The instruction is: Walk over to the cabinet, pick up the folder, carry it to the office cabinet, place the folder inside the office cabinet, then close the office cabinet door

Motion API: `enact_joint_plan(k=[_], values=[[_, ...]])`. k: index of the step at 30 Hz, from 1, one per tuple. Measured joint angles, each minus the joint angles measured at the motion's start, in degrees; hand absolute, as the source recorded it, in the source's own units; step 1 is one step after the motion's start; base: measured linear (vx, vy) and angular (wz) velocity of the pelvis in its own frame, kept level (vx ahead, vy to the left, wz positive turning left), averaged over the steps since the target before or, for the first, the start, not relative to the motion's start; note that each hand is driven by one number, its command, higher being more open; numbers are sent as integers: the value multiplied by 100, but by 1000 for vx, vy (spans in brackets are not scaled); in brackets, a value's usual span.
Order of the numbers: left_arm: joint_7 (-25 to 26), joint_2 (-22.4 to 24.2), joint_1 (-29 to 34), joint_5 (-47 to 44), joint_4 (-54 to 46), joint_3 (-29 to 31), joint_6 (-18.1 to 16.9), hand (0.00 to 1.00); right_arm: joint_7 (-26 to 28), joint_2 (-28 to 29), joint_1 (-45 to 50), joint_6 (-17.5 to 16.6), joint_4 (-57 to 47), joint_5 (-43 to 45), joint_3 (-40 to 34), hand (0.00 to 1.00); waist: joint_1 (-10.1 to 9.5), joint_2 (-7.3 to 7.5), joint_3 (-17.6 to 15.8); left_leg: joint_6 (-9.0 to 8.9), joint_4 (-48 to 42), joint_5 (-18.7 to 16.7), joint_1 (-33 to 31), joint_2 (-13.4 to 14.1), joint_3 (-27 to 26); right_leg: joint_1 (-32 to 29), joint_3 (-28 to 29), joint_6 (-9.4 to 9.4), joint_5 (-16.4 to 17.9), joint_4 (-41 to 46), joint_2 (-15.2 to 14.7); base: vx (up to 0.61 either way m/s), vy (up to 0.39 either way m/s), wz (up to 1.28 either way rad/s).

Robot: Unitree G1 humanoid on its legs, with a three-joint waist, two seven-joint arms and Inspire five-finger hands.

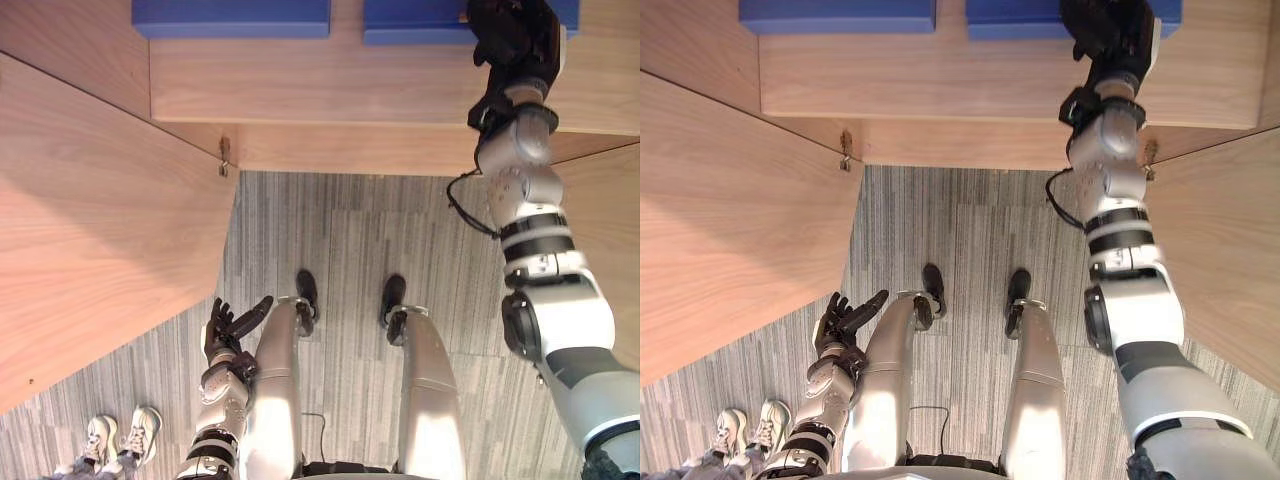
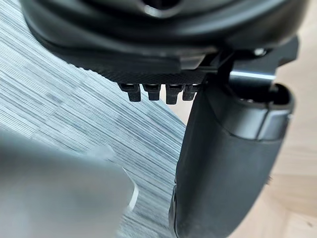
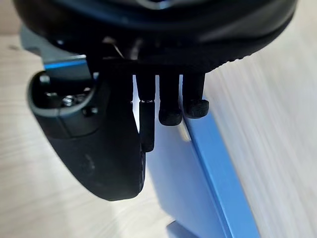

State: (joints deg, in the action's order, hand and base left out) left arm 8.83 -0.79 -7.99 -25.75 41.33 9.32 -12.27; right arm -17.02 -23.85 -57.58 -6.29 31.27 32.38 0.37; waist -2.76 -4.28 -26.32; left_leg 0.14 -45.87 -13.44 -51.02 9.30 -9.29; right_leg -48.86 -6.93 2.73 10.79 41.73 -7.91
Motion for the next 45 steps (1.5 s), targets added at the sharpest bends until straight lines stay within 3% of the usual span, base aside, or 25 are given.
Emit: enact_joint_plan(k=[4,6,7,10,13,16,19,22,26,32,35,37,39,42,45], values=[[-13,117,23,116,-40,-180,65,100,33,543,1836,-189,-1650,-644,46,0,105,21,10,49,312,-28,834,91,-222,767,96,29,-129,-442,114,-25,-4,-20],[-43,112,200,192,-38,-200,90,100,157,992,2862,-289,-1971,-905,246,0,199,143,73,49,597,-27,1401,107,-333,1279,157,28,-178,-736,173,35,-11,-26],[-49,105,369,294,-31,-208,111,100,263,1295,3519,-294,-2029,-1029,405,100,233,262,152,47,802,-26,1780,140,-447,1600,209,16,-229,-975,237,62,-12,-36],[-195,50,520,670,369,-338,202,100,586,1577,4977,-290,-1953,-1507,510,100,369,370,452,-9,1418,101,2424,104,-536,2269,236,24,-465,-1724,337,111,-18,-18],[-283,-97,652,979,762,-368,350,100,701,1635,5771,-269,-1350,-2435,327,100,589,453,697,-41,2099,321,3074,-31,-643,2954,308,78,-807,-2574,381,160,7,-15],[-295,-226,951,1196,887,-363,423,100,772,1782,6240,-197,-389,-2831,-205,100,693,489,1073,-39,2681,426,3712,-151,-927,3500,519,146,-1049,-3231,415,189,36,-36],[-312,-340,1146,1340,890,-301,430,100,784,1827,6480,-140,280,-2852,-620,100,717,479,1336,-56,3093,487,4204,-238,-1192,3848,751,185,-1200,-3622,418,106,26,-49],[-391,-508,1289,1625,941,-185,433,100,772,1953,6550,-95,1208,-2660,-1617,100,820,471,1680,-62,3467,523,4708,-339,-1558,4187,1169,226,-1462,-4102,422,38,44,-62],[-423,-509,1287,1791,1156,-188,462,100,704,1955,6546,-80,1331,-2189,-2311,100,864,480,1811,-65,3582,520,4941,-403,-1855,4222,1543,247,-1625,-4271,424,-55,32,-55],[-496,-472,1625,1906,1304,-189,495,100,402,1772,6277,-79,829,-1423,-3274,100,1003,499,1852,-230,3752,343,5345,-461,-2661,4141,2422,176,-1710,-4407,511,-80,11,-70],[-551,-478,1796,2014,1343,-190,524,100,324,1375,6024,-79,707,-1398,-3353,100,1030,489,1884,-258,3642,208,5415,-445,-3105,4047,2847,63,-1826,-4483,604,-12,20,-86],[-570,-511,1802,2024,1350,-194,530,100,324,1123,5752,-76,707,-1400,-3314,100,1038,489,1883,-245,3499,154,5412,-429,-3311,3973,3076,113,-1914,-4510,646,24,32,-82],[-639,-603,1811,2075,1357,-213,527,100,382,574,5157,-79,753,-1416,-2739,100,1027,462,1871,-163,3311,-43,5393,-407,-3321,3871,3507,255,-2105,-4567,757,55,24,-106],[-664,-652,1725,2126,1363,-327,475,100,588,-76,4635,-82,889,-1513,-2106,100,1033,393,1829,-176,3165,-182,5340,-362,-3372,3783,3553,246,-2192,-4641,795,50,25,-47],[-706,-638,1692,2127,1356,-547,429,100,770,-616,4094,-86,974,-1699,-1582,100,1037,211,1722,-189,3161,-211,5311,-359,-3381,3737,3513,244,-2191,-4660,801,44,35,-8]])
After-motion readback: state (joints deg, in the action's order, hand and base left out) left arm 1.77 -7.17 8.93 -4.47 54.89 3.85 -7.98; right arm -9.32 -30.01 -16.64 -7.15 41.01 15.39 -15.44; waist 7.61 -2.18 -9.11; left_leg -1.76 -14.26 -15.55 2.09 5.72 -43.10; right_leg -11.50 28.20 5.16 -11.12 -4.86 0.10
